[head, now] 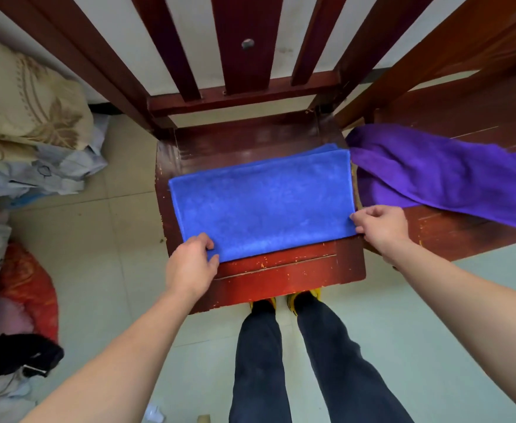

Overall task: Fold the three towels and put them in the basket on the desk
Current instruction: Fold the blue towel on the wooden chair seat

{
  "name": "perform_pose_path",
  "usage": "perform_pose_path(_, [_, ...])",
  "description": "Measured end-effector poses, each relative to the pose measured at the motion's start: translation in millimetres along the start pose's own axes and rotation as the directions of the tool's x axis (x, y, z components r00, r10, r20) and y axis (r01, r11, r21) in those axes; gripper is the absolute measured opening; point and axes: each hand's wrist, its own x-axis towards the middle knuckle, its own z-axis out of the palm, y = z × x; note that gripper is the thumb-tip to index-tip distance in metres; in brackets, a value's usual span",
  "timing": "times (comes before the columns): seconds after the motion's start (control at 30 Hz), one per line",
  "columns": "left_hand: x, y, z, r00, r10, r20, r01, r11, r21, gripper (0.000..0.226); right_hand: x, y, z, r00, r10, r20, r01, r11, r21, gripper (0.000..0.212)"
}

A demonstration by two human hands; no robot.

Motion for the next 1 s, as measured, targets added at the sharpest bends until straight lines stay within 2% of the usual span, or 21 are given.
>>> perform_pose_path(0.1, [3.6, 35.1, -7.5, 0.961, 0.268, -0.065, -0.254, 0.952, 0.169, 0.036, 6.7, -17.7, 0.0, 0.978, -0.189, -0.089, 0.179, 0.978, -0.109, 0.017])
perform_pose_path(0.17, [16.6, 65.2, -9.4, 0.905, 0.426, -0.003, -0.41, 0.873, 0.264, 0.059, 9.9, -32.2, 6.6, 0.956, -0.29, -0.053, 0.28, 0.949, -0.147, 0.032])
perform_pose_path(0.27, [45.2, 95.4, -7.6, 0.899, 0.41, 0.157, -0.434, 0.782, 0.447, 0.1, 19.0, -44.2, 18.1, 0.953, -0.302, 0.004, 0.292, 0.919, -0.266, 0.048])
perform_pose_path(0.33, [57.8, 100.2, -2.1, 0.908, 0.37, 0.197, -0.415, 0.733, 0.538, 0.121, 24.8, -47.6, 19.8, 0.969, -0.245, 0.019, 0.239, 0.924, -0.299, 0.048])
perform_pose_path(0.4, [60.2, 97.9, 4.6, 0.912, 0.356, 0.205, -0.406, 0.701, 0.587, 0.131, 29.6, -48.0, 20.3, 0.981, -0.19, 0.046, 0.196, 0.948, -0.253, 0.041])
perform_pose_path(0.6, [68.6, 100.1, 8.4, 0.925, 0.337, 0.176, -0.369, 0.684, 0.629, 0.148, 36.2, -39.5, 13.5, 0.963, -0.187, 0.194, 0.178, 0.982, 0.065, 0.012])
perform_pose_path(0.67, [72.3, 102.3, 7.1, 0.927, 0.334, 0.17, -0.361, 0.672, 0.647, 0.151, 32.4, -41.2, 9.5, 0.951, -0.207, 0.23, 0.177, 0.973, 0.145, 0.01])
perform_pose_path(0.77, [68.2, 104.4, 4.5, 0.932, 0.324, 0.165, -0.351, 0.685, 0.638, 0.149, 26.2, -43.1, 6.4, 0.936, -0.124, 0.328, 0.047, 0.971, 0.234, 0.018])
perform_pose_path(0.83, [65.9, 105.1, 2.9, 0.932, 0.328, 0.155, -0.353, 0.715, 0.604, 0.146, 23.7, -45.9, 0.1, 0.911, -0.054, 0.409, -0.051, 0.969, 0.242, 0.024])
perform_pose_path(0.9, [57.8, 99.2, -6.7, 0.938, 0.333, 0.094, -0.329, 0.775, 0.54, 0.138, 16.5, -54.5, -8.7, 0.877, -0.048, 0.478, -0.067, 0.973, 0.221, 0.029])
perform_pose_path(1.0, [39.6, 73.2, -27.8, 0.963, 0.263, -0.058, -0.211, 0.872, 0.441, 0.107, -8.2, -73.6, -20.6, 0.853, -0.201, 0.482, 0.105, 0.97, 0.219, 0.028])
